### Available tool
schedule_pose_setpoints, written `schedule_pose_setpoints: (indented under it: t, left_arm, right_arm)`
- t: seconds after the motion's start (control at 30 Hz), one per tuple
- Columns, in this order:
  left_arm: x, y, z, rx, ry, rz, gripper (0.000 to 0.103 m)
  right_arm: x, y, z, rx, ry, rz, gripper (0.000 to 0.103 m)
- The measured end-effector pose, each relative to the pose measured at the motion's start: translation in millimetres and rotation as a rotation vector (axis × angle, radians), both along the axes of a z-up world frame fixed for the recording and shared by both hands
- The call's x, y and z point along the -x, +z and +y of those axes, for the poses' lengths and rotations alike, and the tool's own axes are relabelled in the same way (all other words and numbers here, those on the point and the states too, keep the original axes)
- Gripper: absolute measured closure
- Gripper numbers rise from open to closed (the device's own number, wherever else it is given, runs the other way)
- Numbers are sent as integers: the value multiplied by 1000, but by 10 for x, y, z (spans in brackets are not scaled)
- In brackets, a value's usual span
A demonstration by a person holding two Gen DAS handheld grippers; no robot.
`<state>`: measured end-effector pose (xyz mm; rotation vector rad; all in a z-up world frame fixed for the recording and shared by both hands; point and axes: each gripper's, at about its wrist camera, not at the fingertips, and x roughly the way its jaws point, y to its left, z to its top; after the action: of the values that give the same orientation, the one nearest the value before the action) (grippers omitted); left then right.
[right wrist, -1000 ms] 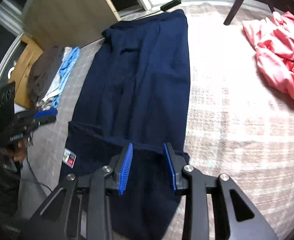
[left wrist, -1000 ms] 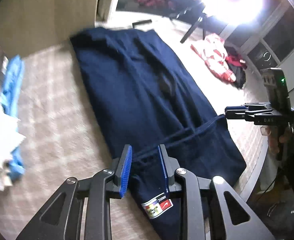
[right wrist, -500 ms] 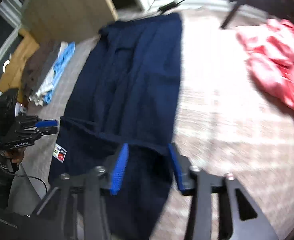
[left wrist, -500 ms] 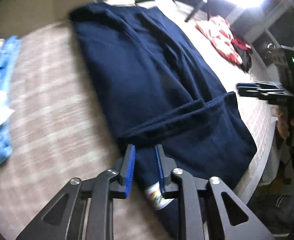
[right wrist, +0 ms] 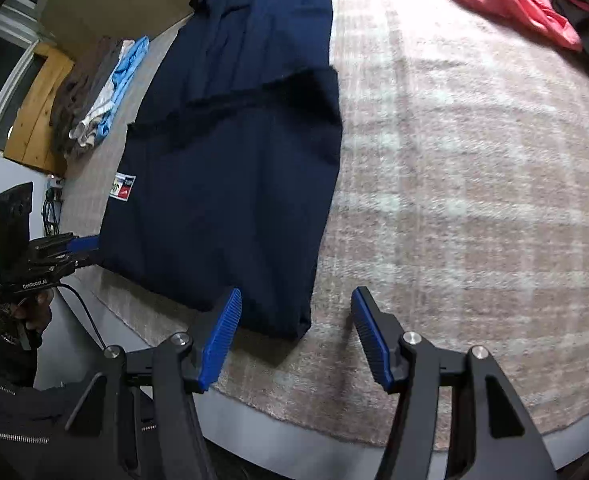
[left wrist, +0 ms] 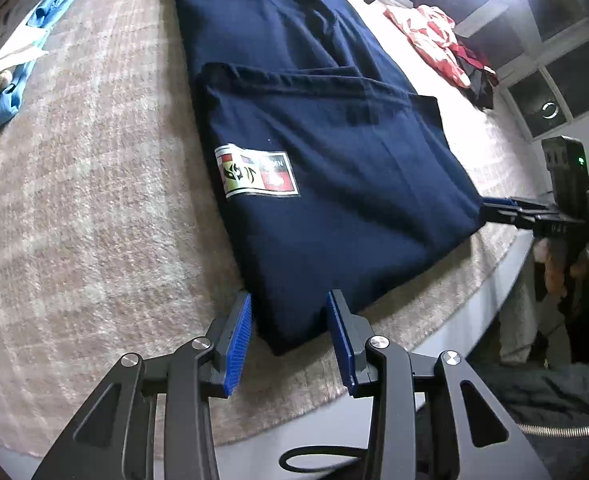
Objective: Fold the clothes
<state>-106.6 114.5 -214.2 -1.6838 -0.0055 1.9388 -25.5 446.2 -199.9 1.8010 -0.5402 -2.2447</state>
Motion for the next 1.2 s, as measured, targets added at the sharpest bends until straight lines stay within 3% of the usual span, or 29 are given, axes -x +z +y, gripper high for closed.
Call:
schedule_pose_setpoints:
  t: [0.07,0.1,0.2,0.23,0.27,0.3,0.43,0.57,0.63,0.7,0.83,1.0,1.07,1.2]
  left_arm:
    - [8,0,-11,-24,36,14,77]
    - [22,-7,-18,-36,48,18,92]
    - [30,-42,-46,-57,75,33,99]
    - [20,-44,-57,-60,82,43,99]
    - [5,-21,-73,-62,89,55,99]
    - [-10,11,-91,-62,95,66,100]
    - [-64,74,-175,-82,120,84,100]
    - [-82,-111,-117,-46,119,39,100]
    - [-64,-67,-166,-38,135,38,95]
    - [-22,78,-264,-23,165,63,99]
    - [104,349,-220,-29,123,133,97]
    - [372,156,131,-25,12,137,94]
    - [437,40,107,17,2,121,94]
    - [492,0,35,-3,21,98,97]
  right_arm:
    - [20,-15,-36,5,9,6,46]
    - [39,-14,-57,15,17,18,46]
    - [123,-21,-120,30,36,28,50]
    - [148,-26,-138,20,51,21,58]
    - [173,-31,-157,10,66,14,84]
    - [197,-36,-176,0,81,7,95]
    - [272,77,-235,-87,131,56,95]
    - [302,-48,-239,-124,146,-12,94]
    - [277,47,-245,-160,135,7,86]
    - [289,173,-268,-178,125,53,72]
    - [393,382,-394,-142,136,155,68]
    - [592,130,-535,-187,183,133,66]
    - [603,114,-502,-187,173,126,66]
    - [626,83,-437,-187,152,112,64]
